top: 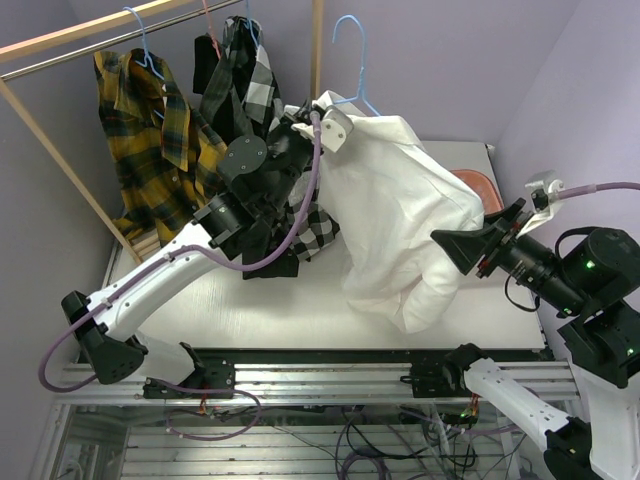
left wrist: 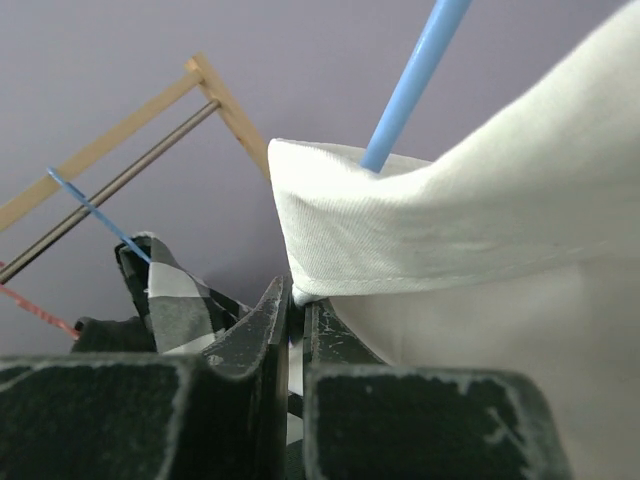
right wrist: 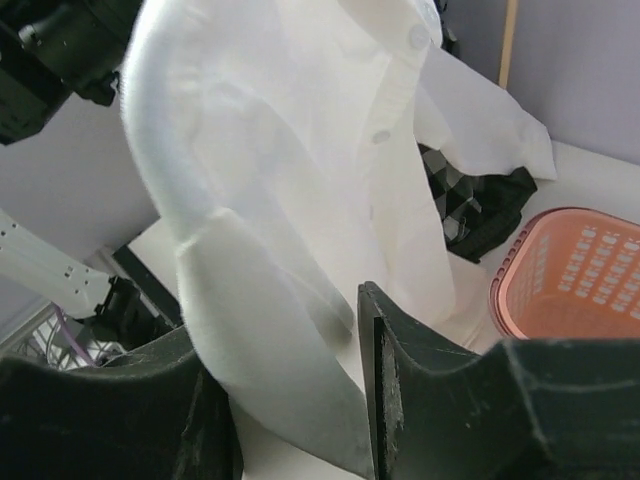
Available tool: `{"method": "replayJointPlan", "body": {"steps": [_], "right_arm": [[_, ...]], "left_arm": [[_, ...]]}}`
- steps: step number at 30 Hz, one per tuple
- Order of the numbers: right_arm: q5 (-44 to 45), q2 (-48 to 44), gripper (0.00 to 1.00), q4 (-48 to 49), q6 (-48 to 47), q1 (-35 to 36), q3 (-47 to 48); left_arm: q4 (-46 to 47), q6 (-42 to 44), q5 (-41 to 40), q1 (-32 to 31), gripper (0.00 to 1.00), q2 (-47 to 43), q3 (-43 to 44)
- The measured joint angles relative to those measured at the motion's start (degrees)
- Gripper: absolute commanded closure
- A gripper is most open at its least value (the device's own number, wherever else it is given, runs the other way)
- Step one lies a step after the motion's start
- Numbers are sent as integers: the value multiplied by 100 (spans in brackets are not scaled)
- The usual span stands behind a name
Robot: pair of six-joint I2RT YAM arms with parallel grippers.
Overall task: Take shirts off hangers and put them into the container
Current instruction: Remove the shirt from the hanger.
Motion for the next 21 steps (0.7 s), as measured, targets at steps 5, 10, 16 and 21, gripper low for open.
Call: {"method": "replayJointPlan", "body": {"steps": [5, 10, 16, 21], "right_arm": [[-278, -2, 51, -105, -138, 0, -2], [-660, 70, 47, -280, -286, 0, 278], [-1333, 114, 46, -304, -319, 0, 990], [-1443, 116, 46, -407, -334, 0, 1329]], "left_arm": [[-2, 155, 2, 0, 93, -136, -4], [116, 245, 52, 0, 93, -402, -404], [520, 417, 295, 0, 93, -575, -1126], [997, 498, 772, 0, 93, -634, -1714]]}}
